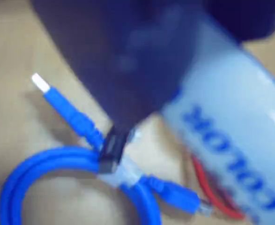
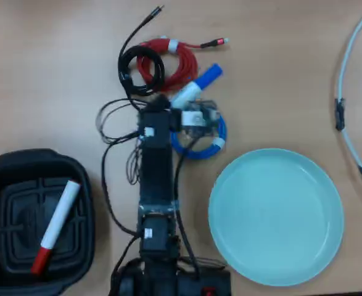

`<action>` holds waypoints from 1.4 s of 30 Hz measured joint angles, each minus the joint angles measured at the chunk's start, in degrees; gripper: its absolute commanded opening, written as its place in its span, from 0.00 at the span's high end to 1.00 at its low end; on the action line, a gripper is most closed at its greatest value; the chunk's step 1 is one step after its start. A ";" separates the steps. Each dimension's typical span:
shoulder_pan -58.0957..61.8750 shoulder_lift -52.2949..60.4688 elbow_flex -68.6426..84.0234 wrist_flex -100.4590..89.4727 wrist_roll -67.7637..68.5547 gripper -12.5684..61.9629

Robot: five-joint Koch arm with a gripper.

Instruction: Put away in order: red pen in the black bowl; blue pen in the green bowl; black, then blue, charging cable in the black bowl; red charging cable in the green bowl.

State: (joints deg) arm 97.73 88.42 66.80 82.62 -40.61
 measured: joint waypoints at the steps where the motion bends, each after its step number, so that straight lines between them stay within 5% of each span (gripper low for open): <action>1: 2.72 0.26 0.00 0.44 0.00 0.92; 17: 42.01 -1.58 4.66 1.41 6.24 0.92; 26: 49.83 -12.04 13.01 -4.22 12.92 0.92; 42: 57.48 -12.39 18.90 -6.94 13.62 0.87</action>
State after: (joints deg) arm 155.21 76.03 85.69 75.67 -26.98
